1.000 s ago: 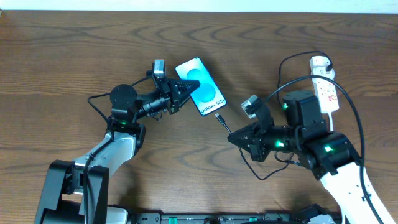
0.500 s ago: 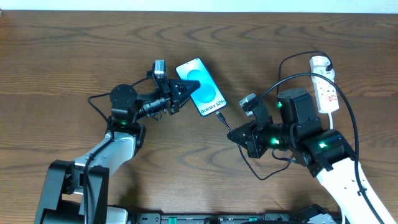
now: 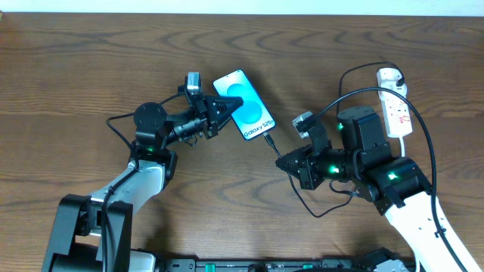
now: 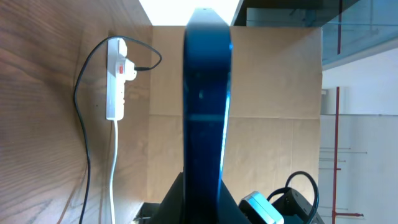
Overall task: Plug charger to phone and switch on socket
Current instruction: 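Push the plug up into the phone's port while the left gripper holds the phone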
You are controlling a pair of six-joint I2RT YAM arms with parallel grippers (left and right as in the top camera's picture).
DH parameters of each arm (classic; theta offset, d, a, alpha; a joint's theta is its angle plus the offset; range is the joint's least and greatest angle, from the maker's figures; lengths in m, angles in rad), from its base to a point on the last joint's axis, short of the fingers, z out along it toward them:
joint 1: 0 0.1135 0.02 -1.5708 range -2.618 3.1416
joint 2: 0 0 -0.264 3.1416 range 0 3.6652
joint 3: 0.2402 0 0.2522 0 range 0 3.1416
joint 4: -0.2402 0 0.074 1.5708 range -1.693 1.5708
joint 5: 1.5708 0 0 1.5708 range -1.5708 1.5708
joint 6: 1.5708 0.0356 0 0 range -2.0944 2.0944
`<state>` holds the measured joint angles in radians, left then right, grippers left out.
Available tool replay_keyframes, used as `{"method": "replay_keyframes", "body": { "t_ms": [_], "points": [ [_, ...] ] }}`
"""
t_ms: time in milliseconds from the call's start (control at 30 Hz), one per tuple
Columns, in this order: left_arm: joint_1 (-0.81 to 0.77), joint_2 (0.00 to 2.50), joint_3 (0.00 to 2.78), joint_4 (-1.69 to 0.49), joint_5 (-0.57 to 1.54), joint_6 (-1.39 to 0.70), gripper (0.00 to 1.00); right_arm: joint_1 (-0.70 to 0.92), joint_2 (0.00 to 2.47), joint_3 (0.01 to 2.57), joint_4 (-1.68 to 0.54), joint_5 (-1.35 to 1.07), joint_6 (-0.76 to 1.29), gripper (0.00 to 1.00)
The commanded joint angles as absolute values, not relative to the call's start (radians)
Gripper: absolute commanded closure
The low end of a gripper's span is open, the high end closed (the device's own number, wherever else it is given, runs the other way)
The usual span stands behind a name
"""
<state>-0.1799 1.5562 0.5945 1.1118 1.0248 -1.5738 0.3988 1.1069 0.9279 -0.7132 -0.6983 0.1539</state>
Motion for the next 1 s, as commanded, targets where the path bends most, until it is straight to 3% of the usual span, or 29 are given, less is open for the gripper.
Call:
{"method": "replay_keyframes", "body": {
  "t_ms": [0, 967],
  "points": [
    [-0.181, 1.549, 0.626, 1.132, 0.999, -1.573, 0.93, 0.408, 1.106, 0.927, -0.71, -0.702, 0.168, 0.99],
    [-0.206, 1.549, 0.626, 1.132, 0.982, -1.625, 0.93, 0.408, 1.106, 0.927, -0.706, -0.702, 0.172, 0.99]
  ]
}}
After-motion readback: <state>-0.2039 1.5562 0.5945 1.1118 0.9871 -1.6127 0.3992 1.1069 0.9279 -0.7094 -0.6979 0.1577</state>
